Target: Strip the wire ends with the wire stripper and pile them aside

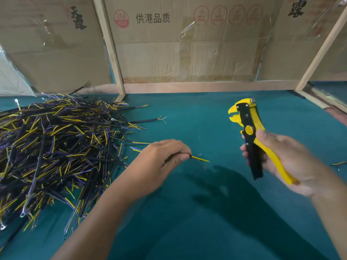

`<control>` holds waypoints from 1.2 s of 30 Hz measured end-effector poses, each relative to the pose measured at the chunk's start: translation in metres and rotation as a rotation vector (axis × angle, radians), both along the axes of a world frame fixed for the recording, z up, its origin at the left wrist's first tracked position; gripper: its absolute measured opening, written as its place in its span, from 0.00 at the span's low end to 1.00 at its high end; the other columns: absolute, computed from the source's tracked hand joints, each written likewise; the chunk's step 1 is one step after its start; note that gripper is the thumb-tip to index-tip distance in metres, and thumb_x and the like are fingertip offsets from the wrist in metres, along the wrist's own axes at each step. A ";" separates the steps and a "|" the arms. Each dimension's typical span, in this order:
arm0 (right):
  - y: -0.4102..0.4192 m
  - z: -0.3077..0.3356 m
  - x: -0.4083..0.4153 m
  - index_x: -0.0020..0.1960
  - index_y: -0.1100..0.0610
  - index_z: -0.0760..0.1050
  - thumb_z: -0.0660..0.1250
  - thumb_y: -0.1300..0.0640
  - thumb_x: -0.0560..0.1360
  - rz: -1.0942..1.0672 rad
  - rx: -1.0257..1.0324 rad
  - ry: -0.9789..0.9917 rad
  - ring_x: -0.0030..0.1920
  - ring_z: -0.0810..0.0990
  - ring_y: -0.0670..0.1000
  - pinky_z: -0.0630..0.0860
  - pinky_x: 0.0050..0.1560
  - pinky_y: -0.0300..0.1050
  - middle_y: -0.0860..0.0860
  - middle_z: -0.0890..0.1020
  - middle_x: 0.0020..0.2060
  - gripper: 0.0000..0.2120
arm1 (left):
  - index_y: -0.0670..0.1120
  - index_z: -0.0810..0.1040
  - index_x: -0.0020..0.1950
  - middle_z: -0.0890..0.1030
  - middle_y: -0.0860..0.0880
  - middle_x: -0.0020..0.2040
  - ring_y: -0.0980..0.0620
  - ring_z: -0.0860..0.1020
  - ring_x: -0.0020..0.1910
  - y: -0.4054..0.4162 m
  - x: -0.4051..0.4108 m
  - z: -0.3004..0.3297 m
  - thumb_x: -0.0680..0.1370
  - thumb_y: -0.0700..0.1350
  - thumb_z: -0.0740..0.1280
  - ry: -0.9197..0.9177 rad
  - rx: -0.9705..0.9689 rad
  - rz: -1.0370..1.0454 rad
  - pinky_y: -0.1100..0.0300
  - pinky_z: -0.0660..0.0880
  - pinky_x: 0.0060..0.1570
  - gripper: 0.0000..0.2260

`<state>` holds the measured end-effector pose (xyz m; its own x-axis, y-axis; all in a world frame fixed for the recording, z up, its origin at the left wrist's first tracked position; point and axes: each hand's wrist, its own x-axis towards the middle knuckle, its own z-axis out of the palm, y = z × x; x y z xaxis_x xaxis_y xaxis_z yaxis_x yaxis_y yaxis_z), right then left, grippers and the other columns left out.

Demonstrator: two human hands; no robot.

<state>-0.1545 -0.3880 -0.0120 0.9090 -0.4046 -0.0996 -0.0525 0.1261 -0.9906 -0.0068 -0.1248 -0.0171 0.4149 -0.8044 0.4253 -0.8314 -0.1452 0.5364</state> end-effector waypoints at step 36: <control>0.068 -0.035 0.008 0.49 0.60 0.75 0.72 0.50 0.78 0.773 0.215 -0.079 0.39 0.78 0.57 0.77 0.49 0.59 0.58 0.77 0.39 0.13 | 0.57 0.78 0.52 0.77 0.62 0.44 0.55 0.74 0.46 0.012 0.002 0.013 0.82 0.49 0.61 0.207 -0.101 -0.045 0.66 0.67 0.49 0.07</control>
